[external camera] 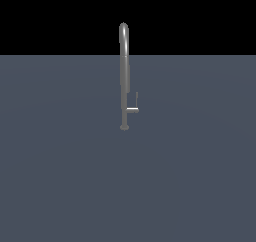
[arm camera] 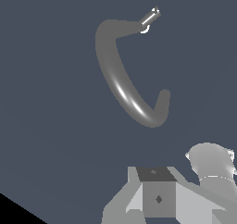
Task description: Turn on the faucet by rotating a designated handle.
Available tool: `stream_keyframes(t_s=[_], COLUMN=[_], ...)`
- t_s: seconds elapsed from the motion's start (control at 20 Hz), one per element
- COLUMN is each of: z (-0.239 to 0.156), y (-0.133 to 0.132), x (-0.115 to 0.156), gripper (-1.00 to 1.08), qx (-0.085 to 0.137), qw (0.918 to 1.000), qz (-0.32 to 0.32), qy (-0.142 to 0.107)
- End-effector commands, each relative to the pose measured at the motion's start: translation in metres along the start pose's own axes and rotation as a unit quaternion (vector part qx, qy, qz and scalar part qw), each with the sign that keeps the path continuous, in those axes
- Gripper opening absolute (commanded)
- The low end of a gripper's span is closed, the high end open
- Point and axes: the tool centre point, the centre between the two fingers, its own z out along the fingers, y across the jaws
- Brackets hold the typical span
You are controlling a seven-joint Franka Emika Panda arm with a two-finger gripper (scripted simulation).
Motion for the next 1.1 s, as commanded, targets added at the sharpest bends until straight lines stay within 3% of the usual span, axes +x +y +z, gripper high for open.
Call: stream_keyframes(t_s=[0.0,0.3,0.55,0.8,1.05], z=[0.002,0.011,0.021,0.036,0.055], y=[-0.001,-0.003,-0.002,0.002,0.007], x=[0.017,0.057,0.091,0.126,0.162], gripper=[-1.0,-1.0,-1.0,-1.0,-1.0], qx=[0.018,0.062,0.101,0.141,0.184], qw=[0.9995,0.9937,0.9834,0.967,0.943], qz=[0.019,0.064,0.104,0.145,0.19], qy=[-0.02,-0.068,-0.11,-0.154,-0.202])
